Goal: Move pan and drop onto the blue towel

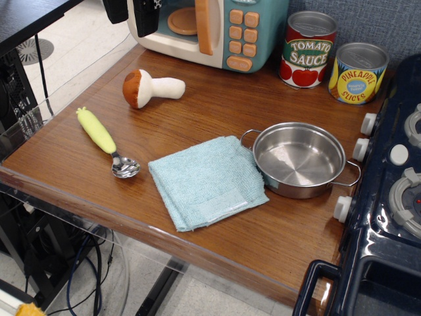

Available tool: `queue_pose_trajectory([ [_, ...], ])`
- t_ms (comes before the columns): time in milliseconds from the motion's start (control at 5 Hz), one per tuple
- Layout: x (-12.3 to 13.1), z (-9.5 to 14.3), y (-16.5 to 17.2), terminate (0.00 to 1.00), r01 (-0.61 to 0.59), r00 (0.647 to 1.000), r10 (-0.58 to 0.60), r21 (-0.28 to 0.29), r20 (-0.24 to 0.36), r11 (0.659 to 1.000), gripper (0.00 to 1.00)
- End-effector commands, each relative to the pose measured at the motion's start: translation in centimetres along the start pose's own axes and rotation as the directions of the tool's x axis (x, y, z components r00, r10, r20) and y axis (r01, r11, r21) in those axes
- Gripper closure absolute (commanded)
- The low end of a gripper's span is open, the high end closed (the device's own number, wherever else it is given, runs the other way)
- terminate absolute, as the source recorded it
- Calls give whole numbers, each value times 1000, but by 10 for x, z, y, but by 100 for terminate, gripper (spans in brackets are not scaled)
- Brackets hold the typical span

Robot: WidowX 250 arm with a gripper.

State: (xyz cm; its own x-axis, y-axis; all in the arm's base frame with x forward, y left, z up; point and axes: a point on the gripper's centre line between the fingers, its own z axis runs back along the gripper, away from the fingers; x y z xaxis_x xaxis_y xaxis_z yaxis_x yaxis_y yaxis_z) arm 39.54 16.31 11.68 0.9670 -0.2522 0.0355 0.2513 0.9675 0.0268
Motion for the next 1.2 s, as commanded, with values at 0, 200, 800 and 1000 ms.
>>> queue_pose_trajectory([
  [0,0,0,0,0,0,1000,0,0,0,1000,0],
  [200,8,-1,-31,0,78,997,-78,-30,16,996,0],
  [800,37,2,-139,0,362,929,-349,-108,123,926,0],
  [1000,48,3,-167,0,453,889,-437,-126,136,883,0],
])
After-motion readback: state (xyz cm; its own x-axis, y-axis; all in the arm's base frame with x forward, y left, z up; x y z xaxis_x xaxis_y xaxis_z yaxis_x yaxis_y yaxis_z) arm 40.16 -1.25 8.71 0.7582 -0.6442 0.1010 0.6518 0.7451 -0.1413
